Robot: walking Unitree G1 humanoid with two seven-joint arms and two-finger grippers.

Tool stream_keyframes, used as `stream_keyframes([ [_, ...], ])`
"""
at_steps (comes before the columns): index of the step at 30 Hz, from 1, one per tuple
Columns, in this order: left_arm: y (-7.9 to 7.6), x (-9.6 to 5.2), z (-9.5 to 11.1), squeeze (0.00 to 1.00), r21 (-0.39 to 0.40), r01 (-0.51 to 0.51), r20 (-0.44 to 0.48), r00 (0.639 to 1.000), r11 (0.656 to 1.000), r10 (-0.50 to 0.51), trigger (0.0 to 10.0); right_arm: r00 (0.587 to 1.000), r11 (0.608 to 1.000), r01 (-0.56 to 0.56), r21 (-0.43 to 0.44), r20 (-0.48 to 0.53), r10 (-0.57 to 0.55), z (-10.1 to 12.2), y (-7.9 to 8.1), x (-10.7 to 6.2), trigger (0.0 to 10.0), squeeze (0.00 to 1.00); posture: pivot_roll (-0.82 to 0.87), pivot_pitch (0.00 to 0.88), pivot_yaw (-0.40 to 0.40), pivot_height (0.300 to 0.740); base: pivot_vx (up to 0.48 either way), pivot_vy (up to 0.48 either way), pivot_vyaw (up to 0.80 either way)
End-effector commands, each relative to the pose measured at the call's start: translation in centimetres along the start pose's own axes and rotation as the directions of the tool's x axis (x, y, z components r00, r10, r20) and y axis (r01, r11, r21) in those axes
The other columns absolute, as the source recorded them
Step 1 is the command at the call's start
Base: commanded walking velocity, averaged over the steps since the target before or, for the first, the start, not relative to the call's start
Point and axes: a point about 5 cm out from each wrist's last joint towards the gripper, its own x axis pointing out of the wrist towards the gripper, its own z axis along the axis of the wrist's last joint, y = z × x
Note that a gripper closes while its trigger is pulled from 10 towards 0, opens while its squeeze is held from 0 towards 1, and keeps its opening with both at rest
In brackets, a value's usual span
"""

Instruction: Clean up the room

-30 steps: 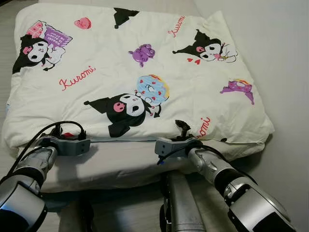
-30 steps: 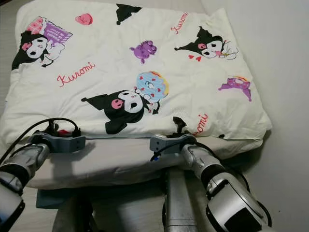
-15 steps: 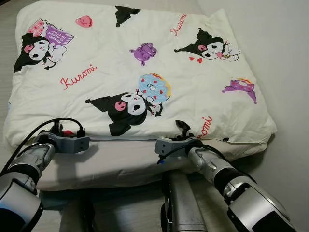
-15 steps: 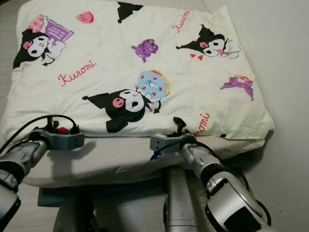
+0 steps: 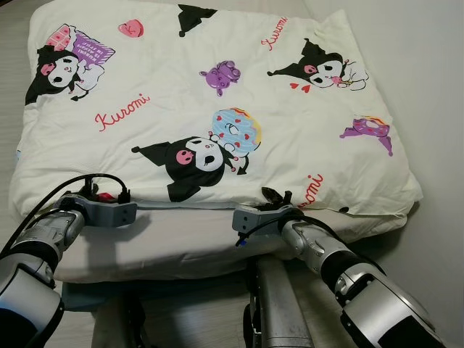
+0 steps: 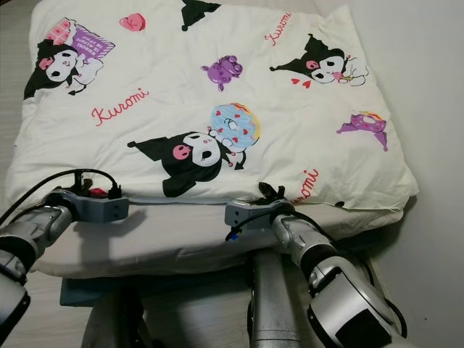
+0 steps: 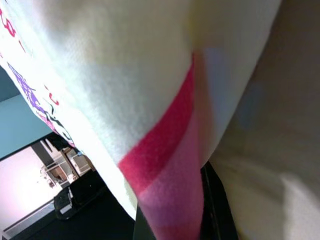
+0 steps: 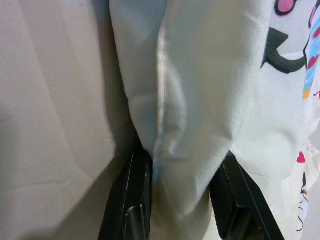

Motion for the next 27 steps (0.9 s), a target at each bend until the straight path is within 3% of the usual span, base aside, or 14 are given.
stream_keyframes([
  [1, -0.6, -0.4, -0.7, 0.0, 0.027, 0.038, -0.004, 0.999, 0.999, -0.038, 0.0, 0.999, 0.999, -0.038, -0.008, -0.004, 0.038, -0.4, 0.6, -0.3, 10.0, 0.0, -0.11, 0.454, -0.047, 0.537, 0.0, 0.0, 0.0],
  [2, -0.6, -0.4, -0.7, 0.0, 0.027, 0.038, -0.004, 0.999, 0.999, -0.038, 0.0, 0.999, 0.999, -0.038, -0.008, -0.004, 0.038, -0.4, 0.6, -0.3, 10.0, 0.0, -0.11, 0.454, -0.047, 0.537, 0.0, 0.0, 0.0],
  [3, -0.6, -0.4, -0.7, 0.0, 0.029, 0.042, -0.002, 0.999, 0.999, -0.042, 0.0, 0.999, 0.999, -0.048, 0.014, -0.001, 0.048, -0.5, 0.6, -0.3, 0.0, 0.0, -0.11, 0.454, -0.047, 0.537, 0.0, 0.0, 0.0],
  [7, -0.7, -0.5, -0.7, 0.0, 0.029, 0.047, 0.0, 0.999, 0.998, -0.047, 0.0, 0.999, 0.999, -0.049, 0.017, 0.001, 0.049, -0.4, 0.7, -0.3, 0.0, 0.0, -0.11, 0.452, -0.046, 0.537, 0.0, 0.0, 0.0],
  [8, -0.7, -0.5, -0.7, 0.0, 0.028, 0.054, 0.004, 0.999, 0.998, -0.054, 0.0, 0.999, 0.999, -0.043, 0.001, -0.002, 0.043, -0.4, 0.6, -0.3, 2.2, 0.0, -0.1, 0.451, -0.045, 0.537, 0.0, 0.0, 0.0],
  [9, -0.7, -0.5, -0.7, 0.0, 0.028, 0.054, 0.004, 0.999, 0.998, -0.054, 0.0, 0.999, 0.999, -0.043, 0.001, -0.002, 0.043, -0.4, 0.6, -0.3, 2.2, 0.0, -0.1, 0.451, -0.045, 0.537, 0.0, 0.0, 0.0],
  [10, -0.8, -0.5, -0.7, 0.0, 0.028, 0.065, 0.008, 0.998, 0.997, -0.065, 0.0, 0.999, 0.999, -0.036, -0.014, -0.005, 0.036, -0.5, 0.6, -0.3, 10.0, 0.0, -0.1, 0.451, -0.045, 0.537, 0.0, 0.0, 0.0],
  [20, -0.6, -0.5, -1.1, 0.0, 0.024, 0.163, 0.008, 0.987, 0.986, -0.163, 0.0, 0.999, 0.999, -0.028, -0.032, 0.038, 0.029, -0.3, -0.4, -0.1, 10.0, 0.0, -0.08, 0.447, -0.033, 0.537, 0.0, 0.0, 0.0],
  [27, -0.7, -0.8, -1.1, 0.0, 0.005, 0.356, 0.071, 0.932, 0.934, -0.356, 0.0, 0.996, 0.999, -0.045, -0.03, 0.08, 0.047, -0.9, -1.5, -0.2, 10.0, 0.0, -0.05, 0.441, -0.015, 0.537, 0.0, 0.0, 0.0],
])
